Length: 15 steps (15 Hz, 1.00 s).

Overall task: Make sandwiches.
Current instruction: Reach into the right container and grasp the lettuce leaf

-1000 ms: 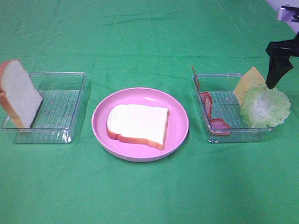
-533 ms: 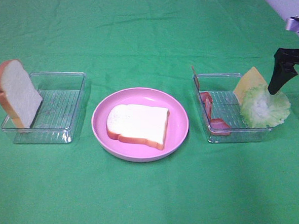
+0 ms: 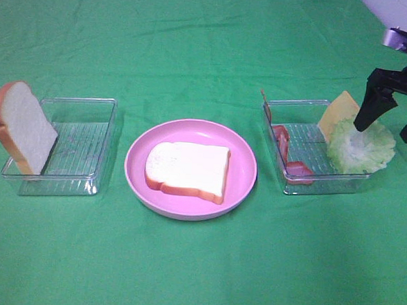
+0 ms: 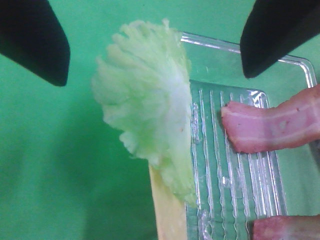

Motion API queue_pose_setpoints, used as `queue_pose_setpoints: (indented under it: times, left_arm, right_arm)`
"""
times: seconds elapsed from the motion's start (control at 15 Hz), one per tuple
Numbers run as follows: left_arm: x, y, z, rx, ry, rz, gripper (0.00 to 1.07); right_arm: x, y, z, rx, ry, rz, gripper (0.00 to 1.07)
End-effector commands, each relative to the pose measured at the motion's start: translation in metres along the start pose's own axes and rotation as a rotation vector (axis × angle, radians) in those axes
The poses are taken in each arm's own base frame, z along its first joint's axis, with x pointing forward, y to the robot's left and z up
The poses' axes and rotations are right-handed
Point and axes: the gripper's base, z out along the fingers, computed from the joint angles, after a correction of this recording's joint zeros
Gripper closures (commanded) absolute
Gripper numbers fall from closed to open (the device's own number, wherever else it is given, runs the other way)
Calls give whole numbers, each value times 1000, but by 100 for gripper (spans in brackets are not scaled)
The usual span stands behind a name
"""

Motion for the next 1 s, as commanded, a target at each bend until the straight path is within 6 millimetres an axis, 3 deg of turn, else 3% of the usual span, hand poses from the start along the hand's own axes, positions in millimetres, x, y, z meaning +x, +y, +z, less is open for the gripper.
queue_pose_setpoints:
  times: [0.07, 0.27, 0.6, 1.0]
  left_arm:
    - [2, 0, -3, 3, -22, 3, 36]
    - [2, 0, -3, 2, -22, 3, 36]
    - [2, 0, -3, 2, -22, 3, 36]
    - [2, 0, -3, 2, -22, 3, 36]
  right_arm:
    - [-1, 0, 3, -22, 8, -19, 28]
    - [1, 1, 3, -29, 28, -24, 40]
    - [1, 1, 5, -39, 32, -26, 41]
    - [-1, -3, 5, 3, 16, 9, 28]
